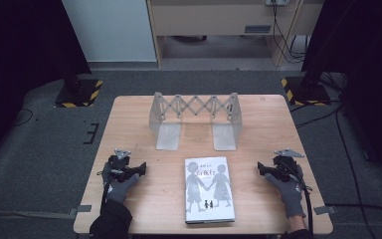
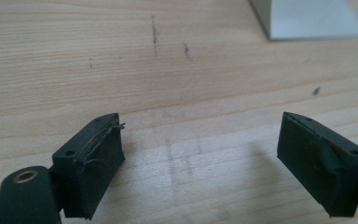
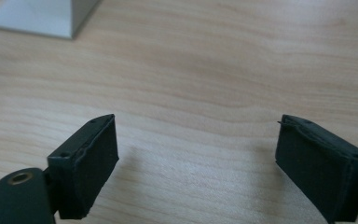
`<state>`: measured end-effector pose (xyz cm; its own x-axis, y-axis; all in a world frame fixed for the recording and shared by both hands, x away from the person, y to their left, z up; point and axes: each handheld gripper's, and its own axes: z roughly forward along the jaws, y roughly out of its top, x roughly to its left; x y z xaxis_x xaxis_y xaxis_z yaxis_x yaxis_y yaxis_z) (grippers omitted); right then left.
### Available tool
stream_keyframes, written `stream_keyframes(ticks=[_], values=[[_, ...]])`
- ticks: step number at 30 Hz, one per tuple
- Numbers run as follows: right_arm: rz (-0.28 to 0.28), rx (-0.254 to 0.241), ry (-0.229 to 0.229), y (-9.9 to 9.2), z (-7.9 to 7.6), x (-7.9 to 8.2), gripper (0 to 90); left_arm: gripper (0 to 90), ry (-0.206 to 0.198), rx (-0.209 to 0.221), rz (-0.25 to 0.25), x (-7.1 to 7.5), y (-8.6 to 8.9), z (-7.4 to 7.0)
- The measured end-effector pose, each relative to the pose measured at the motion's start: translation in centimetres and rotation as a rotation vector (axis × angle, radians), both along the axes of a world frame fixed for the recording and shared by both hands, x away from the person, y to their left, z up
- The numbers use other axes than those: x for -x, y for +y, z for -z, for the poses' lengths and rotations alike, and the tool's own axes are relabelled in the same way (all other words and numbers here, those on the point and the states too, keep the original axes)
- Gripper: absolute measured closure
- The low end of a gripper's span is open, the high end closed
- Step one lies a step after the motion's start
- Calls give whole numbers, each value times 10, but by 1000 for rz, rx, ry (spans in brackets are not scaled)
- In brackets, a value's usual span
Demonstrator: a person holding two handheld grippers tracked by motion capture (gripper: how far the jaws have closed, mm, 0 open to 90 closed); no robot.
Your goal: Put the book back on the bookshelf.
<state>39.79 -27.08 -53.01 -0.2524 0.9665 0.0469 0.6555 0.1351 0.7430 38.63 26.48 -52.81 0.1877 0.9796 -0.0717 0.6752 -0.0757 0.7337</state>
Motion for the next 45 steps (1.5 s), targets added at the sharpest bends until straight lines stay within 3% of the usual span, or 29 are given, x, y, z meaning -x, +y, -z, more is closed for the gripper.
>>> stream_keyframes(ticks=[5, 11, 20, 31, 45], values=[[-34, -81, -41, 4, -13, 7, 187, 155, -58, 27, 12, 8, -4, -11], [-88, -107, -63, 13, -23, 14, 199, 153, -95, 74, 46, 14, -14, -21], [-144, -151, -92, 27, -38, 24, 198, 135, -125, 87, 109, 21, -34, -31], [-194, -165, -96, 44, -45, 29, 188, 114, -118, 92, 189, 28, -59, -34], [-263, -195, -81, 72, -40, 33, 188, 110, -110, 83, 271, 34, -89, -31]])
